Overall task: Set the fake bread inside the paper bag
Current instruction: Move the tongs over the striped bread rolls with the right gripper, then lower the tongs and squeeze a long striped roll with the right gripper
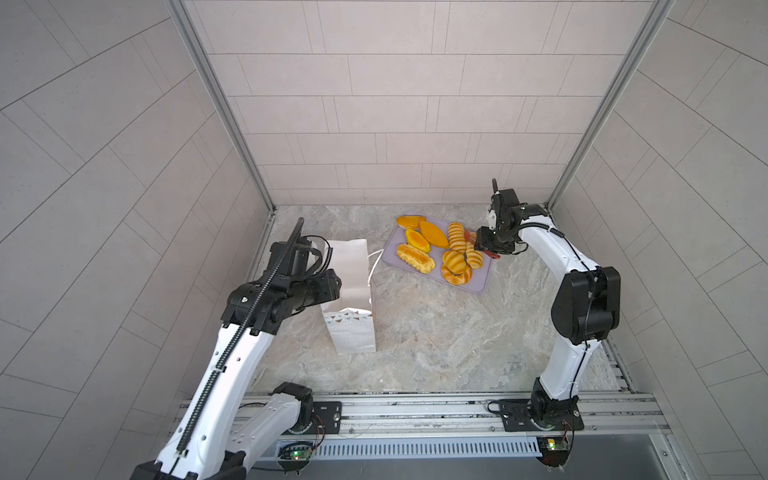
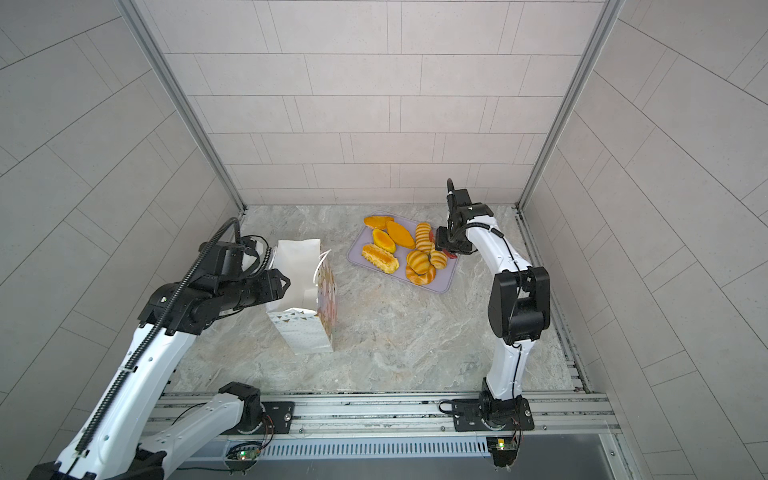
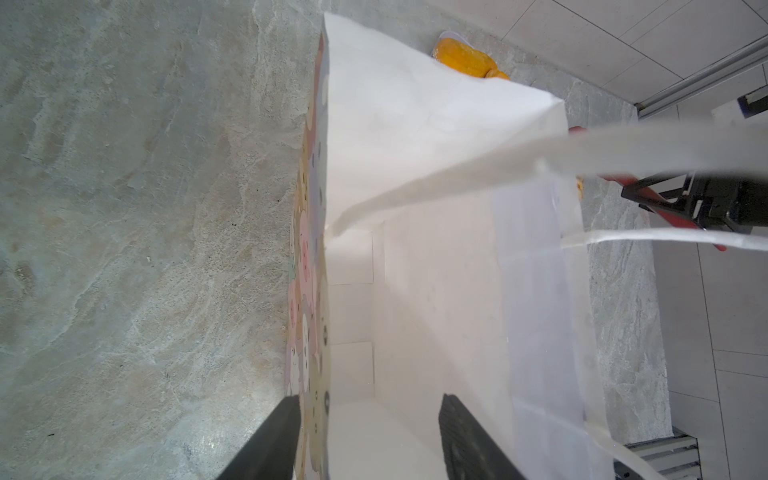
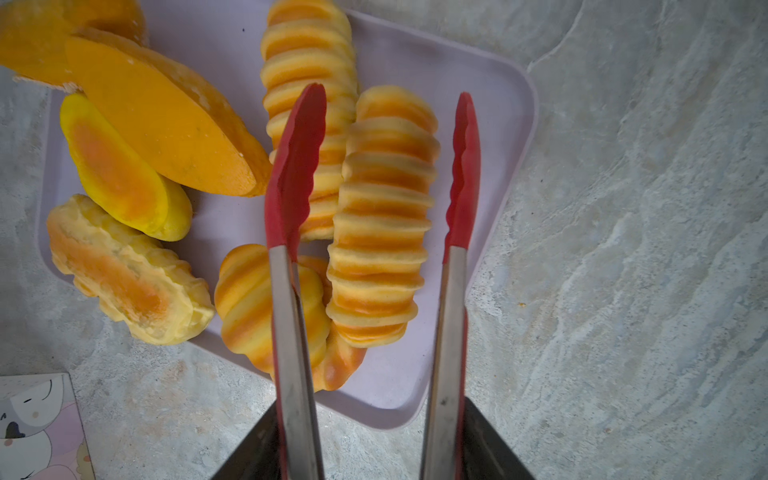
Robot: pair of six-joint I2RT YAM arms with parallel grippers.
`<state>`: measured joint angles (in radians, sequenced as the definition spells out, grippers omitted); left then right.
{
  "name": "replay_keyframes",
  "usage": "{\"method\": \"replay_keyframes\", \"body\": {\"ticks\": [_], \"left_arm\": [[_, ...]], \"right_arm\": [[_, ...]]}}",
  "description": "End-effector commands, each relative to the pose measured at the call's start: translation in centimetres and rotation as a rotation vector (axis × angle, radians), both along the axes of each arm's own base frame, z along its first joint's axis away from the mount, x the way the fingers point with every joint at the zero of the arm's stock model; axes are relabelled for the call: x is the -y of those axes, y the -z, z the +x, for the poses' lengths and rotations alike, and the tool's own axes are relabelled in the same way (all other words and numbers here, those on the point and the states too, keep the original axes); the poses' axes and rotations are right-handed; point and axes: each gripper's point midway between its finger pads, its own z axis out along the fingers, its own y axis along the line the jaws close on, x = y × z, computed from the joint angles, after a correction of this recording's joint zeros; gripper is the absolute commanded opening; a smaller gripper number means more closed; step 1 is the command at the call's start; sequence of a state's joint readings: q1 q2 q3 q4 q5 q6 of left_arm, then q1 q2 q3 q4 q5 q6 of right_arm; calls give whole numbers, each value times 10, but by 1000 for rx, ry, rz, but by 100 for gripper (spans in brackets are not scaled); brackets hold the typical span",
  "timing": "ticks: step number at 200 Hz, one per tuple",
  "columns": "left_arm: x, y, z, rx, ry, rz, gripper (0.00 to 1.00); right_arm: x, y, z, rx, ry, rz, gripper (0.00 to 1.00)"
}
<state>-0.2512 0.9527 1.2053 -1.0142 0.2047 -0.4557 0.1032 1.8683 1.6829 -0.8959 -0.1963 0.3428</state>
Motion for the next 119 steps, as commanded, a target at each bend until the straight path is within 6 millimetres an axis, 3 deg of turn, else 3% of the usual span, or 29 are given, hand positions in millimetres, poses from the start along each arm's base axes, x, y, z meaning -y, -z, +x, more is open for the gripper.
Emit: {"method": "replay_keyframes", "body": {"ticks": [1,80,119], "left_arm": [[0,0,0,13,-3,-1,60],[0,0,0,14,-5,0,61],[-1,-2,0,21,-6,-1,66]], "right_arm": [[3,-1,3,-6,14,3,61],[7,14,7,-39,22,17,60],[7,14,8,-38,27,28,55]]}}
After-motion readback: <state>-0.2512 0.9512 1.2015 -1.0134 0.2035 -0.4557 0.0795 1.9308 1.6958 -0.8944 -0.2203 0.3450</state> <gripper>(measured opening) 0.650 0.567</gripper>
